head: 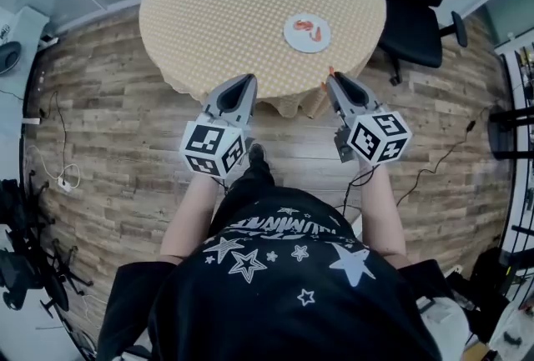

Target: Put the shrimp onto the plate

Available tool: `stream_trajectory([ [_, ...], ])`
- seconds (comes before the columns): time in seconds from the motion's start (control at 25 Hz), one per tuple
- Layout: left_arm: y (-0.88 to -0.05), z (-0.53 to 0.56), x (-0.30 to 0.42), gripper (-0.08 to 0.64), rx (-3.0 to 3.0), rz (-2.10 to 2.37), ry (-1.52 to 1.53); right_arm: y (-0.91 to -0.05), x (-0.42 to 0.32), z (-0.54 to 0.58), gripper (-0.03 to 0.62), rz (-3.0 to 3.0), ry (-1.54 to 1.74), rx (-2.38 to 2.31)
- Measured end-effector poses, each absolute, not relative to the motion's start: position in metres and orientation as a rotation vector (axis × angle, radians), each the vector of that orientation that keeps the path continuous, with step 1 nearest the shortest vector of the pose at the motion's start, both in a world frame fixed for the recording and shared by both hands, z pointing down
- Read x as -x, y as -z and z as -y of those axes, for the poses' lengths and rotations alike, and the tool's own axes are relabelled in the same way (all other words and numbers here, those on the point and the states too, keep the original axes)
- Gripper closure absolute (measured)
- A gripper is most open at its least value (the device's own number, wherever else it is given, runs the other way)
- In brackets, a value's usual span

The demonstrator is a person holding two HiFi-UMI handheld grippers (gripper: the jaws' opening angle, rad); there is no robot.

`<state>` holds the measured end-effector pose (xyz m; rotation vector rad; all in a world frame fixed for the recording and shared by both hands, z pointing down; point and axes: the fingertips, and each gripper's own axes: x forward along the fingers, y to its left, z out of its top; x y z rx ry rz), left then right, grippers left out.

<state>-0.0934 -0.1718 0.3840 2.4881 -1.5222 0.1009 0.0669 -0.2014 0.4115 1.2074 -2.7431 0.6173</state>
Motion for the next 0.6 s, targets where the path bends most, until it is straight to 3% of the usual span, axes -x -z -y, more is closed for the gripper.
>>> stream_trajectory([
  [0.6,-0.407,0.245,0.139,0.552,-2.536,1.31,-0.105,-0.432,-0.028,0.256,0.525,2.58,-0.689,-1.426],
])
